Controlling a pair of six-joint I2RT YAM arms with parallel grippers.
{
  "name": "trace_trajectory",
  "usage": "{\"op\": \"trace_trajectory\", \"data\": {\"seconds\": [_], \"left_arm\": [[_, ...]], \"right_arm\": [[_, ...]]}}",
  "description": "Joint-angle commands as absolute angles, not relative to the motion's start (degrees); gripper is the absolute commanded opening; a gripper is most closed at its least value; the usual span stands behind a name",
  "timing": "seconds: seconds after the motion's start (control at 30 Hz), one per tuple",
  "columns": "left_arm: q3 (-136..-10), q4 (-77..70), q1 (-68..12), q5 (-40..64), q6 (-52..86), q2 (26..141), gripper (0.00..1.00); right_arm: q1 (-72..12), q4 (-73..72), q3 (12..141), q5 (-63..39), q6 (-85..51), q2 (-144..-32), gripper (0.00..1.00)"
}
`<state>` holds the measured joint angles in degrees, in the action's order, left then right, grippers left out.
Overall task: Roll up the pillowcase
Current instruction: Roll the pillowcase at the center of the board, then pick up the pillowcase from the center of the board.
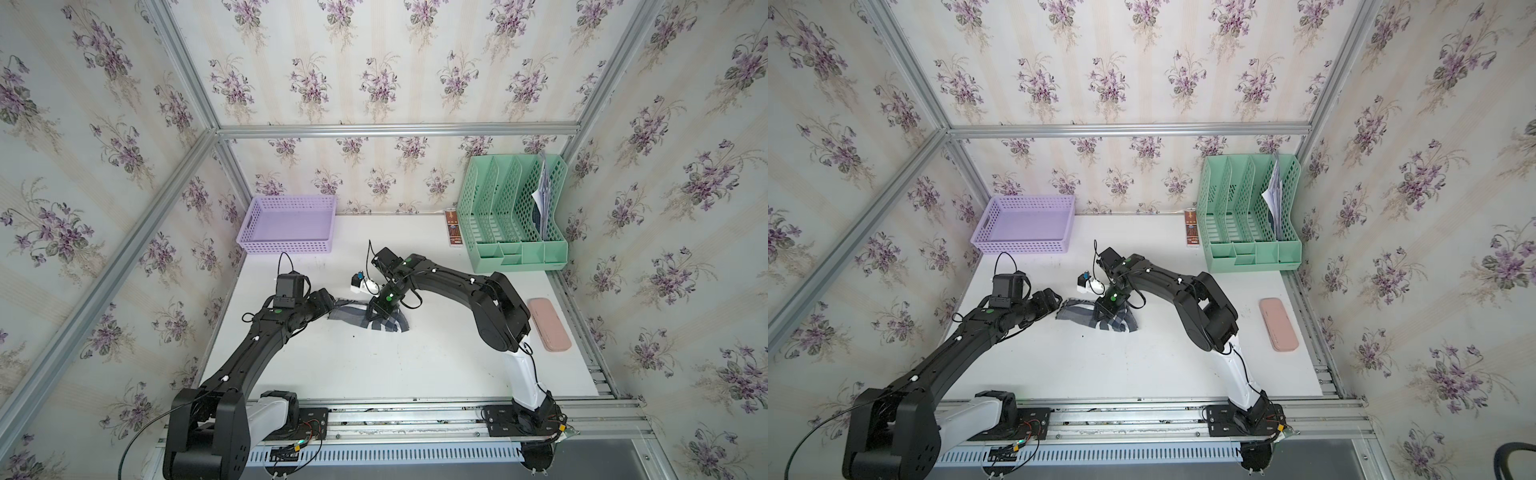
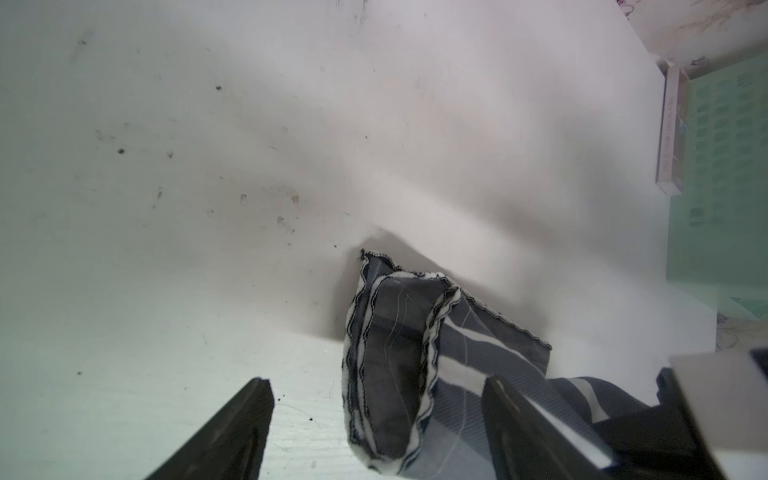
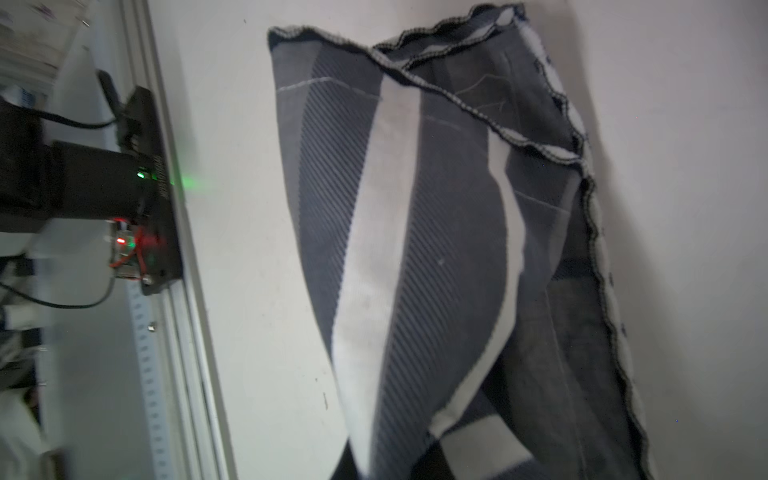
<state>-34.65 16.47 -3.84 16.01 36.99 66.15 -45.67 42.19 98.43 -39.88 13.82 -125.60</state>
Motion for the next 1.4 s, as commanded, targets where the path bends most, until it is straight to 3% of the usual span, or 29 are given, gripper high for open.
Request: {"op": "trace_trajectory", "data": {"seconds": [0.0,0.37,0.63,1.03,1.2,1.3,1.37], "left_arm": [[-33.75,14.26,-3.78,19.36,36.88,66.57,0.84],[-33.02,13.31,-3.78,19.12,38.23,65.94,0.89],[-31.10,5.81,-4.13,24.89,41.72,69.58,0.92],[-33.92,-8.53,-12.26,26.37,45.93,88.64,0.84],[-38.27,-7.70,-14.44,23.25,44.19,95.41,0.80],[-38.98,-10.95,-15.29,23.83,44.48,99.05,0.73],[-40.44,-10.49,-16.21,22.82,43.75,101.51,0.62]], "right_arm": [[-43.54,44.13,99.66,-55.04,6.85,-127.17,0.00],[-37.02,26.69,93.62,-64.82,-10.96,-132.08,0.00],[-34.91,20.42,91.68,-64.86,-18.11,-134.72,0.00],[-33.23,3.80,85.39,-64.56,-34.08,-135.80,0.04],[-32.71,2.68,84.26,-65.20,-34.89,-135.68,0.05],[-32.75,2.50,84.03,-66.13,-34.74,-136.21,0.06],[-32.85,2.25,83.94,-66.31,-34.68,-136.56,0.06]]}}
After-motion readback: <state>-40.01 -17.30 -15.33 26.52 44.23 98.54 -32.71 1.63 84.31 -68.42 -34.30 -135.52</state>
